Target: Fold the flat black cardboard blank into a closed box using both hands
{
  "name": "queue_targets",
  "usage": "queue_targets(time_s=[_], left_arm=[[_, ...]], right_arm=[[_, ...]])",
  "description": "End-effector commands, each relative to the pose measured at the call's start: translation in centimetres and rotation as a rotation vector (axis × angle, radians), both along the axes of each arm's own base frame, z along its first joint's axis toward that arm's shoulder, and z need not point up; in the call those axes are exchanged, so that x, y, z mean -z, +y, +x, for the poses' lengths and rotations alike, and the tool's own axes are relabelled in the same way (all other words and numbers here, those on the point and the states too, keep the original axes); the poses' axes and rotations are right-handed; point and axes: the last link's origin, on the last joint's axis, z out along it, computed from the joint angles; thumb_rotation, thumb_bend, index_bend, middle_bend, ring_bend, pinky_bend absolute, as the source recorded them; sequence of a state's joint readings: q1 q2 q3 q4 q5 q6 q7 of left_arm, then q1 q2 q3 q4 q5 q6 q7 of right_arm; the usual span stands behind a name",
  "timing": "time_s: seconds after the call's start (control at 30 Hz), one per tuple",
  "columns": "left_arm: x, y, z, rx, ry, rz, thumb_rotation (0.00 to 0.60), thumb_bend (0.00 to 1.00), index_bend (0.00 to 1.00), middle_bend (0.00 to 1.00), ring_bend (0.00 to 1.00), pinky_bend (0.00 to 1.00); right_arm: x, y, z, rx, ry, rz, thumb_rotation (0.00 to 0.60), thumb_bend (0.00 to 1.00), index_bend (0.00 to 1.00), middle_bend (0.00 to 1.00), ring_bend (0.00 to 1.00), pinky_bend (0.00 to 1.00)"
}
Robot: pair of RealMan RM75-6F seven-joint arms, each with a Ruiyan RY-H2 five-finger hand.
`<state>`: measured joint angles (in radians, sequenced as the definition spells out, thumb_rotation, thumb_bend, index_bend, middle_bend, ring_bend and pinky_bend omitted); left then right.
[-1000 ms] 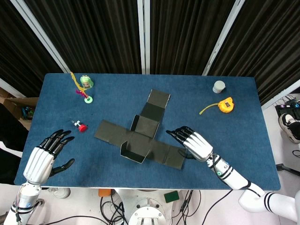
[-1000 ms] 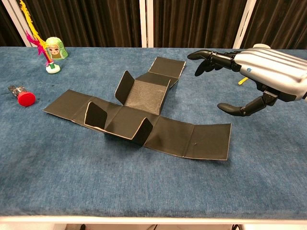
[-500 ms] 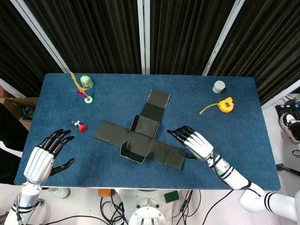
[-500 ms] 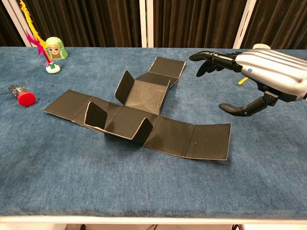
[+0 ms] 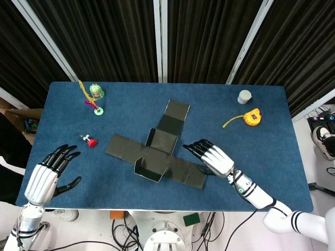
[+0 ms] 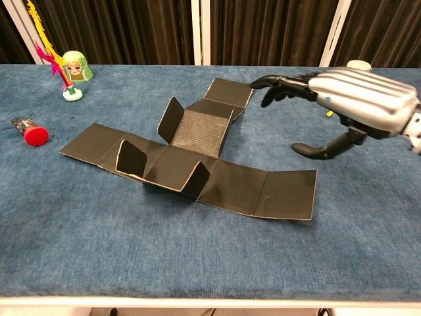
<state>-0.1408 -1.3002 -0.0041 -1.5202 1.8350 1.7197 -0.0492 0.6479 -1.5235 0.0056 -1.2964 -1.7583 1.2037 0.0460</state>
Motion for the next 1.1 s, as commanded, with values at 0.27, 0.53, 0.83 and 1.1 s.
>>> queue_targets(time_s=[0.27,0.53,0.83,1.1], left_arm=[[-0.2,-0.4,-0.1,-0.010,0.001,0.010,0.600,0.14,0.23,0.17,0.14,0.35],[-0.6,-0.9,-0.8,-0.033,-0.006,0.022,0.600,0.14,0.23,0.17,0.14,0.35],[-0.7,-1.2,-1.5,-0.045,-0.021,0.029,0.600,0.14,0.23,0.17,0.13,0.35],[-0.6,-1.1,-1.5,-0.035,-0.029,0.029,0.600,0.14,0.23,0.17,0.13,0.35]], right_arm=[[6.1,-5.1,7.0,-0.225,0.353,-0.124,0.600,0.18,0.22,0.26,0.20,0.28],[8.6,-6.3,8.4,-0.258,0.395,-0.152,0.600,0.36,0.38,0.33,0.27,0.34],[7.9,-6.5,7.3,-0.247,0.450,-0.193,0.600,0.49,0.69,0.64,0.53,0.51],[6.3,-4.7,6.6,-0.163,0.420,-0.209,0.600,0.50,0.71,0.69,0.55,0.53]])
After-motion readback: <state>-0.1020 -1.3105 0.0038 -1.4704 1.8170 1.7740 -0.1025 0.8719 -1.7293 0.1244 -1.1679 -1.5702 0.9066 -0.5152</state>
